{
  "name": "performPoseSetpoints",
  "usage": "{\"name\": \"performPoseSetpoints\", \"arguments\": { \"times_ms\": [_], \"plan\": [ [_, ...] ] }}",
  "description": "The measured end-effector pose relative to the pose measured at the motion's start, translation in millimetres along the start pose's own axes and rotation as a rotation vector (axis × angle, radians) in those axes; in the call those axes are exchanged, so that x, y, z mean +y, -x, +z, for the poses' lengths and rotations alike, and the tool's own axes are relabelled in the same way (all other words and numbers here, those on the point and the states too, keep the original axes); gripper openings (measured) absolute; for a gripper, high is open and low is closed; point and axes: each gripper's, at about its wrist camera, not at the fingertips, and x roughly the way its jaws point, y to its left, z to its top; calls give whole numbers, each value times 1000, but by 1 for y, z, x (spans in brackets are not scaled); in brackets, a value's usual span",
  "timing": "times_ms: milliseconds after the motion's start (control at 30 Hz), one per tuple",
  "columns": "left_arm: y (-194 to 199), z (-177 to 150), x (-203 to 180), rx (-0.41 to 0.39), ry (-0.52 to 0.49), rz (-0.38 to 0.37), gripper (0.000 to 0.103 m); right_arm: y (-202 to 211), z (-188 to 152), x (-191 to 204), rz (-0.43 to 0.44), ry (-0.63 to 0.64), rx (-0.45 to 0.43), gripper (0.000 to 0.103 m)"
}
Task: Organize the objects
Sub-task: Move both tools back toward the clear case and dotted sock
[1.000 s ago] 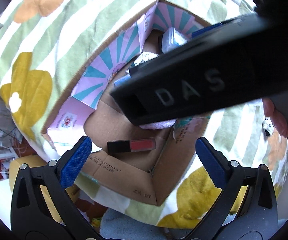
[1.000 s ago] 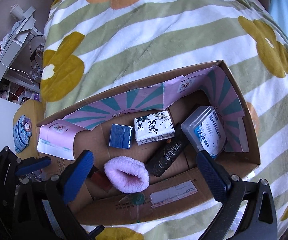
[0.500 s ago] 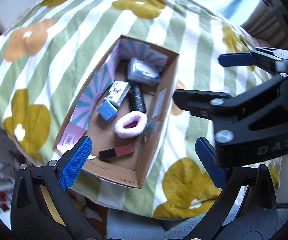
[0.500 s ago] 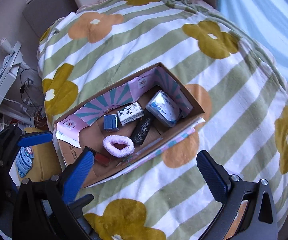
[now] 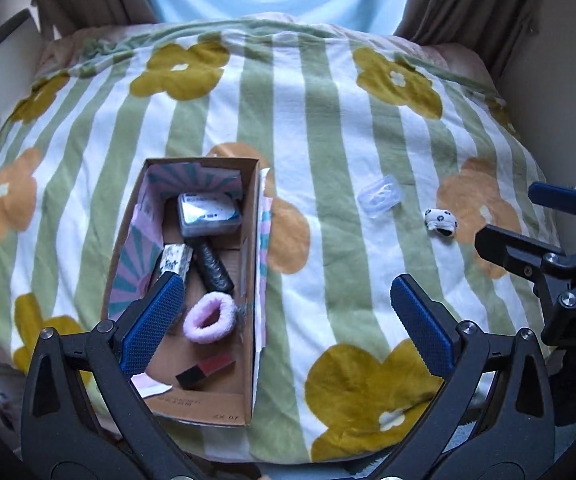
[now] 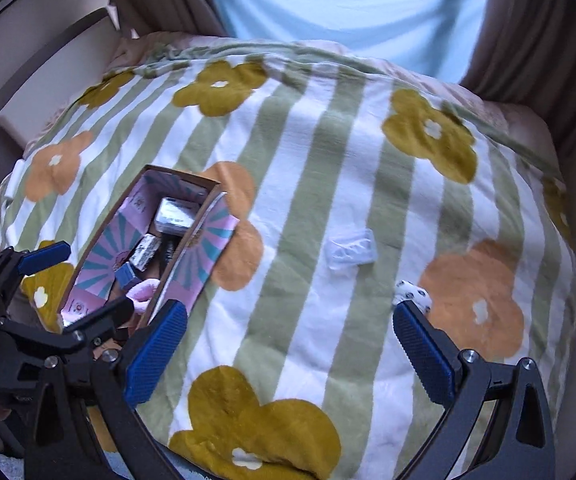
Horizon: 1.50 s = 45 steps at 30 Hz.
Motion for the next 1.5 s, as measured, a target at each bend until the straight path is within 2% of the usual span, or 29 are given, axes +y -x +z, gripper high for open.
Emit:
{"name": "performPoseSetpoints", "arguments": {
  "times_ms": [200, 400, 733, 967, 1200, 1500],
  "plan": [
    [-7, 7, -24, -3, -58, -37, 103, 3, -35, -32, -83, -158, 14, 103],
    [-12, 3, -41, 7, -108, -46, 103, 4, -56, -48, -137, -235, 19, 103],
    [-15, 10, -50, 8, -127, -74, 103, 15, -61, -59, -159, -287, -18, 103],
    [-29, 36, -61, 24, -156, -91, 103, 13, -57, -81, -162, -352, -18, 103],
    [-83, 74, -88, 68, -274, -118, 103, -22, -47, -119, -173, -401, 6, 103],
    [-200, 97, -135, 158, -449, -171, 103, -112, -36, -174, -139, -498, 78, 102]
  ]
}}
